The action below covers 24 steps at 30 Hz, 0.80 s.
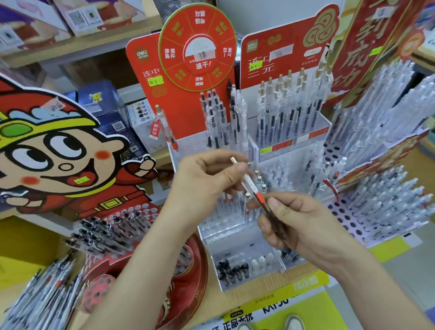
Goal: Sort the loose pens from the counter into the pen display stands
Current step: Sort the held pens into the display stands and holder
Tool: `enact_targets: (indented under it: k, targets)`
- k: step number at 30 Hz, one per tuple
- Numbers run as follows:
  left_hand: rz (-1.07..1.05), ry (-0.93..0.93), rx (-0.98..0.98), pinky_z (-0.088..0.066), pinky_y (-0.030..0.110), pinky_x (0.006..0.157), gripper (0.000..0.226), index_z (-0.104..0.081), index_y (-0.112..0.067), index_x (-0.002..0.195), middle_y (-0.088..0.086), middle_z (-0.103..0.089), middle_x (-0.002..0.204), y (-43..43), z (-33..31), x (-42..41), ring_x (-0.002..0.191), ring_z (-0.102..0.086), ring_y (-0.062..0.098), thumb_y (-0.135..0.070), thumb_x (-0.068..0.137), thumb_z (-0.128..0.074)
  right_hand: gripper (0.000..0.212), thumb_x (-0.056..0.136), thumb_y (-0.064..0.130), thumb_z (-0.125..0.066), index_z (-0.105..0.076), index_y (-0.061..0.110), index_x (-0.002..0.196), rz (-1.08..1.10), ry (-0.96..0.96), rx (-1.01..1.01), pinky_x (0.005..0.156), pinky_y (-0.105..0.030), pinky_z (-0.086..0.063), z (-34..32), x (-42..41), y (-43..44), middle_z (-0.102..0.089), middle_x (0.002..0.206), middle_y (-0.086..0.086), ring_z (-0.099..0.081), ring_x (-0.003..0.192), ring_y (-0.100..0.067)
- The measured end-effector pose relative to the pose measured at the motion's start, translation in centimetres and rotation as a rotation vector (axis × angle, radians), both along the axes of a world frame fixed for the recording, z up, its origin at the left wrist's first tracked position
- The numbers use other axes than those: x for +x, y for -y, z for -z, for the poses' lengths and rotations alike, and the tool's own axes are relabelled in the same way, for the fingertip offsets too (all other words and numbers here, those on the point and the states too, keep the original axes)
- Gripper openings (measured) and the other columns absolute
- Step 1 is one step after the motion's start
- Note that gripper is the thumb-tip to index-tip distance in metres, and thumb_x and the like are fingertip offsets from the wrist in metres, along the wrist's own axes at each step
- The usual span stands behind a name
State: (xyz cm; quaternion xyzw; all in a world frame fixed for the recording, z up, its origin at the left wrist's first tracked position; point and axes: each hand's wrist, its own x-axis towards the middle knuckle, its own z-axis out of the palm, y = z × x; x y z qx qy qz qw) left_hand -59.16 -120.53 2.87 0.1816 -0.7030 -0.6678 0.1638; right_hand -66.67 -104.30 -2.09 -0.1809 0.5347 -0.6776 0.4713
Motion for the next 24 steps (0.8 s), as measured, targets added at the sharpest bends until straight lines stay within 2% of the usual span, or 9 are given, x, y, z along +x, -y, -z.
enact_targets:
  k: [3, 6, 10, 13, 14, 17, 20, 22, 24]
  targets:
    - [-0.223, -0.115, -0.080, -0.052, 0.022, 0.055, 0.013, -0.073, -0.013, 0.087, 0.007, -0.074, 0.074, 1.3, -0.8, 1.5, 0.057, -0.063, 0.016, -0.016, 0.074, -0.071, 0.023, 0.098, 0.013, -0.049, -0.071, 0.008, 0.097, 0.103, -0.106, 0.112, 0.052, -0.023, -0.048, 0.3, -0.2, 0.2, -0.065, 0.069, -0.009, -0.060, 0.058, -0.019]
    - [-0.327, -0.176, -0.268, -0.053, 0.022, 0.059, 0.013, -0.073, -0.018, 0.088, 0.004, -0.073, 0.074, 2.7, -1.0, 3.2, 0.062, -0.066, 0.021, -0.022, 0.075, -0.073, 0.026, 0.100, 0.008, -0.047, -0.072, 0.008, 0.095, 0.195, -0.167, 0.158, 0.053, -0.022, -0.046, 0.8, -0.8, -0.3, -0.064, 0.070, -0.005, -0.059, 0.060, -0.016]
    - [-0.331, -0.076, -0.400, -0.057, 0.037, 0.064, 0.012, -0.073, -0.029, 0.084, -0.007, -0.070, 0.072, 1.9, 1.5, 3.6, 0.067, -0.066, 0.021, -0.021, 0.076, -0.076, 0.025, 0.100, 0.004, -0.047, -0.071, 0.008, 0.095, 0.262, -0.169, 0.163, 0.051, -0.023, -0.045, 0.9, -0.9, -0.7, -0.064, 0.070, -0.007, -0.059, 0.060, -0.017]
    - [-0.314, -0.046, -0.467, -0.055, 0.040, 0.065, 0.016, -0.072, -0.034, 0.077, -0.013, -0.069, 0.074, 1.0, 4.0, 3.3, 0.067, -0.064, 0.022, -0.018, 0.077, -0.076, 0.024, 0.099, 0.003, -0.048, -0.071, 0.010, 0.096, 0.267, -0.193, 0.176, 0.051, -0.023, -0.046, 1.0, -0.3, -0.5, -0.064, 0.071, -0.007, -0.061, 0.061, -0.016]
    - [-0.299, -0.051, -0.494, -0.055, 0.040, 0.064, 0.015, -0.071, -0.033, 0.082, -0.013, -0.068, 0.076, 0.8, 4.6, 3.1, 0.067, -0.064, 0.023, -0.019, 0.078, -0.076, 0.024, 0.099, 0.004, -0.048, -0.071, 0.010, 0.096, 0.267, -0.194, 0.181, 0.051, -0.022, -0.046, 1.0, -0.1, -0.5, -0.064, 0.072, -0.007, -0.061, 0.062, -0.016]
    - [-0.240, -0.083, -0.577, -0.056, 0.037, 0.066, 0.021, -0.064, -0.034, 0.098, -0.013, -0.068, 0.083, 0.5, 6.2, 2.9, 0.068, -0.066, 0.018, -0.030, 0.080, -0.073, 0.023, 0.099, 0.003, -0.047, -0.069, 0.009, 0.097, 0.268, -0.188, 0.198, 0.051, -0.022, -0.045, 1.1, 0.6, -0.5, -0.064, 0.073, -0.007, -0.060, 0.061, -0.015]
    - [-0.184, -0.059, -0.723, -0.051, 0.026, 0.061, 0.008, -0.070, -0.024, 0.087, -0.011, -0.064, 0.067, 0.7, 7.7, 2.6, 0.060, -0.056, 0.003, -0.029, 0.081, -0.073, 0.022, 0.099, 0.002, -0.047, -0.069, 0.007, 0.100, 0.272, -0.186, 0.217, 0.052, -0.024, -0.046, 1.2, 1.2, -0.8, -0.064, 0.072, -0.006, -0.060, 0.061, -0.015]
    - [-0.149, -0.027, -0.829, -0.044, 0.022, 0.058, 0.012, -0.071, -0.018, 0.085, -0.012, -0.060, 0.063, 0.7, 8.5, 2.5, 0.059, -0.049, 0.002, -0.030, 0.083, -0.072, 0.022, 0.099, 0.002, -0.047, -0.069, 0.007, 0.101, 0.276, -0.185, 0.234, 0.053, -0.025, -0.046, 1.4, 1.5, -1.0, -0.064, 0.072, -0.005, -0.060, 0.062, -0.015]
    - [-0.106, -0.003, -0.916, -0.046, 0.026, 0.059, 0.020, -0.070, -0.017, 0.086, -0.007, -0.063, 0.064, 0.4, 8.9, 2.3, 0.059, -0.054, 0.007, -0.037, 0.085, -0.066, 0.022, 0.099, 0.002, -0.047, -0.068, 0.008, 0.102, 0.274, -0.178, 0.251, 0.054, -0.025, -0.045, 1.5, 1.7, -1.2, -0.065, 0.072, -0.005, -0.060, 0.063, -0.015]
